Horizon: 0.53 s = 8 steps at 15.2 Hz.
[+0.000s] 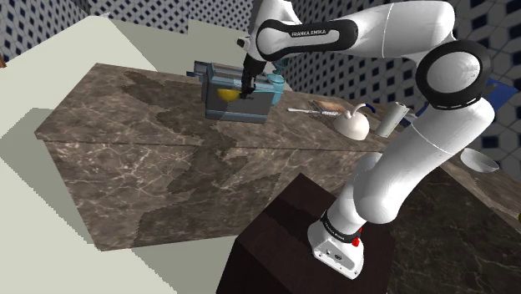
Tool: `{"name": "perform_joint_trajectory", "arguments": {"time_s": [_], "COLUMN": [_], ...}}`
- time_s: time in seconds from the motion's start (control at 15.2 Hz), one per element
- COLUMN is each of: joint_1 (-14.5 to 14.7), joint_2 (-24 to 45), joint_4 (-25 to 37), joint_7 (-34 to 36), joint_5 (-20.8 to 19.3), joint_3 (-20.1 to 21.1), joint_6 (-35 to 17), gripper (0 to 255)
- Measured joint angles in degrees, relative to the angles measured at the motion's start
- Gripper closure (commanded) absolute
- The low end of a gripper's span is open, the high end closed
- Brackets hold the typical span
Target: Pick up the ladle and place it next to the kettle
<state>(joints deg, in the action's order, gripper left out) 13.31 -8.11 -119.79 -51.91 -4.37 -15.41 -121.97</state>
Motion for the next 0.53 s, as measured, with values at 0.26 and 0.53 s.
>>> {"name": "perform_joint_trajectory", "arguments": {"time_s": [0.26,0.53], "joint_1": [0.1,0.2], "joint_2": [-0.8,-1.0], "joint_4": [2.4,5.2], "joint_7": [0.0,0.2], "joint_5": [-0.1,-0.1], "joint_3": [0.2,0.4], "joint_6": [3.2,6.2], "gripper": [255,255]}}
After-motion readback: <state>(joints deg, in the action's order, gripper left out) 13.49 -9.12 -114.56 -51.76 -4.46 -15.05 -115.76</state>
